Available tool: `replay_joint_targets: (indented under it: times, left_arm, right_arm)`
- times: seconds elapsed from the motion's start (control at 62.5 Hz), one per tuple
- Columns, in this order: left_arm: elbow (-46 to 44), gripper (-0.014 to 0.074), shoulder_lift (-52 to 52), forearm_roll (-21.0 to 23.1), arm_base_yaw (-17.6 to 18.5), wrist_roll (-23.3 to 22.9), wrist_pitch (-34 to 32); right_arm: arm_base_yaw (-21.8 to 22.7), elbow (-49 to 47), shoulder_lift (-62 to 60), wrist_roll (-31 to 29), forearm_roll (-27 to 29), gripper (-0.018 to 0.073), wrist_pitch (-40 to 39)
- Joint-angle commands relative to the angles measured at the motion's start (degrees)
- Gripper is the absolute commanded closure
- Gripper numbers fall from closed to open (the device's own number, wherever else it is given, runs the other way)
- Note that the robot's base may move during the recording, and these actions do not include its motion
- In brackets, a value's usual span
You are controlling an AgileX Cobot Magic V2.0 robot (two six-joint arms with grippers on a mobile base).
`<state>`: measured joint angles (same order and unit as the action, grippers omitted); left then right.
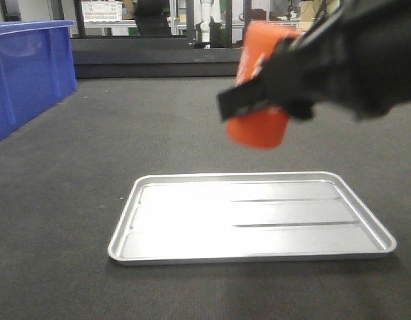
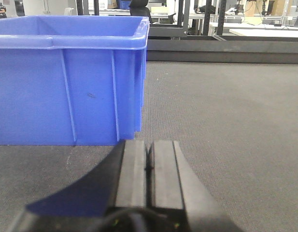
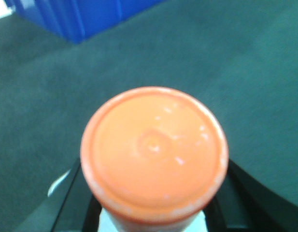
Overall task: Grab orange capacitor from left shelf to right conveyor
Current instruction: 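Lower the held capacitor onto the silver tray with the right gripper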
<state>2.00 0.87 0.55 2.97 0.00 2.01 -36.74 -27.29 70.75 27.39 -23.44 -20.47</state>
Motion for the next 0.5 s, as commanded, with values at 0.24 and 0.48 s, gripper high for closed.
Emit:
replay_joint_targets:
  times: [0.24,0.48]
  left_arm:
    - [1.2,0.0722,0.5,0.2,0.0,0.0,-5.1]
    - [1.2,0.0722,0.5,0.2,0.0,0.0,-5.1]
  right_arm:
    - [2.3,-1.6,13.4,-6.9,10.0,0.0505,-16.4]
    - [3.1,-1.6,15.0,-11.8,12.8,0.0501,-19.8]
